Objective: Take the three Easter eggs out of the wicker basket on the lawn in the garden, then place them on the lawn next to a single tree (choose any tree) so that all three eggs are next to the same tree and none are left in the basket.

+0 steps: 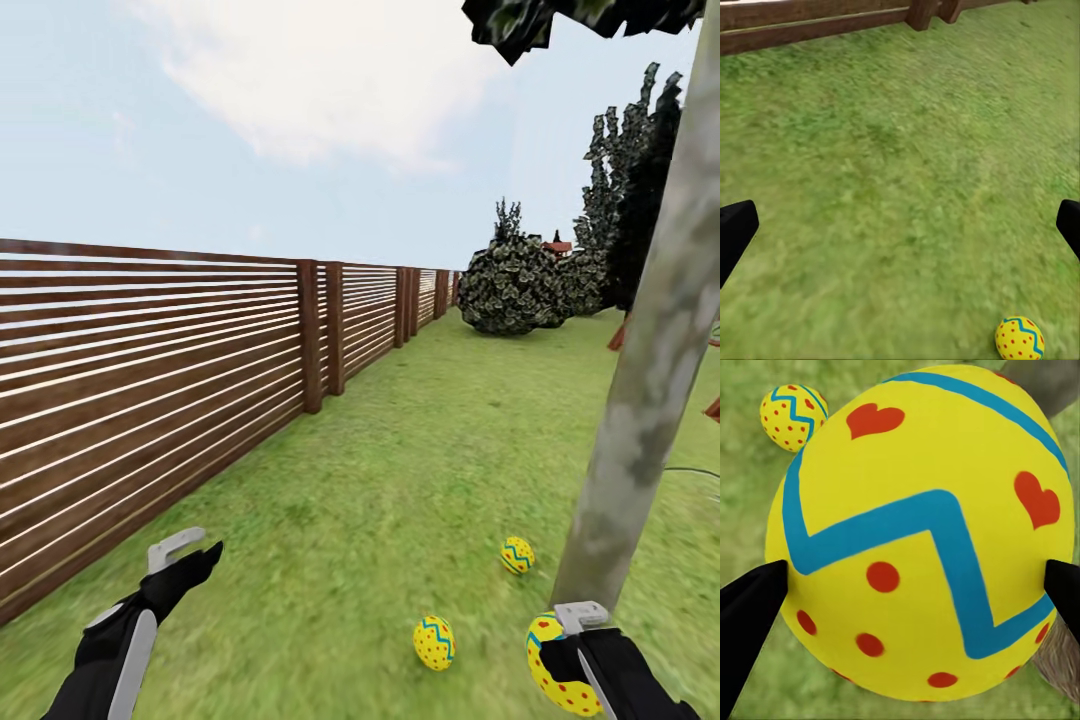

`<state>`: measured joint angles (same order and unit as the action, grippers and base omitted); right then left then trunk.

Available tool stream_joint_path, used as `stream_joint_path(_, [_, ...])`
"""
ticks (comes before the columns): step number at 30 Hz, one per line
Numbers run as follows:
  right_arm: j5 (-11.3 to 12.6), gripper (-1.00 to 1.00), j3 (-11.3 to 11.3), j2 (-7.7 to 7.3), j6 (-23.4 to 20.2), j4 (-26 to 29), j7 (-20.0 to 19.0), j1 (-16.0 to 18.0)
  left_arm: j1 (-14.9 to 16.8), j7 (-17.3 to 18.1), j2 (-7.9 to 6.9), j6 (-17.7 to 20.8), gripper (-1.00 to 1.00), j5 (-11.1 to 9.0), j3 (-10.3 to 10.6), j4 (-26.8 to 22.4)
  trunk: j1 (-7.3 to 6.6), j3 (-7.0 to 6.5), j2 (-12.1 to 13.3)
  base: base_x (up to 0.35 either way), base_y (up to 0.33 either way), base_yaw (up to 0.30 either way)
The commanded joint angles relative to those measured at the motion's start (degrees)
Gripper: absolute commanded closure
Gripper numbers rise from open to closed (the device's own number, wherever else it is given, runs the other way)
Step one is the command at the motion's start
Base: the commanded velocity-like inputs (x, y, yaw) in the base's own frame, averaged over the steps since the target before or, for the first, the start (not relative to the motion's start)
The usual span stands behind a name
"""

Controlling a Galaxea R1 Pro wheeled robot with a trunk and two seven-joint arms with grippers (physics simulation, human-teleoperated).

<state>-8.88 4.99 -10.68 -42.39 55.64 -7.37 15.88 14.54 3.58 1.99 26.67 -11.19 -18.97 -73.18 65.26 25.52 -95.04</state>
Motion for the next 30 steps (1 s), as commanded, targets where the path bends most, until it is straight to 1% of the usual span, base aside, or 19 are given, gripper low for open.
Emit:
stream_joint_path(1, [-0.6, 1.00, 0.1, -0.02, -0.2, 0.1, -0.5, 0.0, 0.1, 0.3, 0.05, 0.3, -1.00, -0.3, -0.3, 0.9, 0.03, 0.07, 0.0, 0.337, 0.022, 0.000])
stream_joint_path(4, [-0.5, 1.00, 0.1, -0.04, -0.2, 0.1, -0.5, 0.0, 0.1, 0.3, 0.11, 0.2, -1.00, -0.3, -0.4, 2.5, 0.03, 0.07, 0.0, 0.340, 0.005, 0.000])
stream_joint_path(10, [-0.5, 1.00, 0.2, -0.10, -0.2, 0.1, -0.5, 0.0, 0.1, 0.6, 0.20, 0.1, -1.00, -0.3, -0.3, 2.6, 0.03, 0.07, 0.0, 0.336, -0.045, 0.000])
stream_joint_path(12, [-0.5, 1.00, 0.2, -0.13, -0.2, 0.2, -0.5, 0.0, 0.1, 0.6, 0.21, -0.7, -1.00, -0.5, -0.3, 2.7, 0.03, 0.07, 0.0, 0.148, -0.019, 0.000])
stream_joint_path(14, [-0.5, 1.00, 0.2, -0.13, -0.2, 0.2, -0.5, 0.0, 0.1, 0.6, 0.23, -2.6, -1.00, -0.6, -0.4, 2.6, 0.03, 0.07, 0.0, 0.029, -0.004, 0.000])
stream_joint_path(18, [-0.5, 1.00, 0.2, -0.13, -0.2, 0.2, -0.5, 0.0, 0.1, 0.6, 0.22, -3.1, -1.00, -0.5, -0.4, 2.8, 0.03, 0.07, 0.0, 0.003, 0.000, 0.000])
stream_joint_path(30, [-0.4, 1.00, 0.3, -0.13, -0.2, 0.2, -0.5, 0.0, 0.1, 0.5, 0.29, -2.3, -1.00, -0.4, -0.3, 2.8, 2.67, 2.23, -4.8, 0.000, 0.000, 0.000])
